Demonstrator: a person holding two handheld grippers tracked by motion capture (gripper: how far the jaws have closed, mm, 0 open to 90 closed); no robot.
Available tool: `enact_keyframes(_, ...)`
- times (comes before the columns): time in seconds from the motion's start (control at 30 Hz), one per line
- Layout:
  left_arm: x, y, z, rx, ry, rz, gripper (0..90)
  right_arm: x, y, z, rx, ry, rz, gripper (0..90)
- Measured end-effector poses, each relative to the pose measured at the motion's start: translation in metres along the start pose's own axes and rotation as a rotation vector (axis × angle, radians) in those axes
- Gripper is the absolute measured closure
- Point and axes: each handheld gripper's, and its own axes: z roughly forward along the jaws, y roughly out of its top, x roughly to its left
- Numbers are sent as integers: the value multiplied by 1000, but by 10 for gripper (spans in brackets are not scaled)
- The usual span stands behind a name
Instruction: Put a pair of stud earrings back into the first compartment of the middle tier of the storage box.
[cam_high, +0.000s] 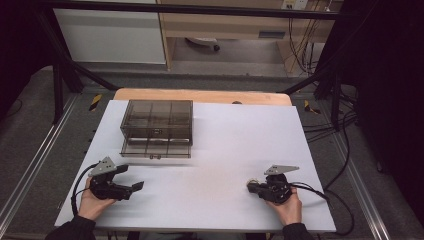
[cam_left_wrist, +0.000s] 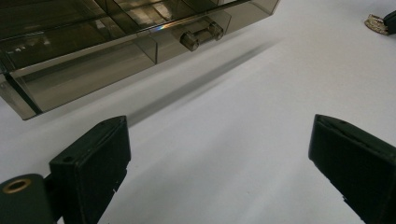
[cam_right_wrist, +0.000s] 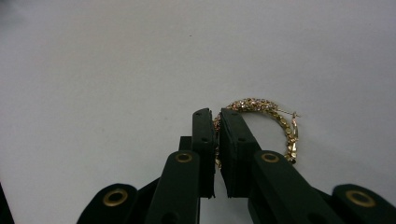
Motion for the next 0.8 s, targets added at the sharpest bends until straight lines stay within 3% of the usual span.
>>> enact_keyframes(0.27,-1,0,0,5,8,8,52,2,3,-8,-36,2,1,849)
enact_keyframes(0.63,-1,-1,1,12,12,10,52,13,21,-13,-94,6,-44,849)
enact_keyframes(0.8,-1,-1,1,12,14,10,52,17,25,-11,-97,11,-54,849)
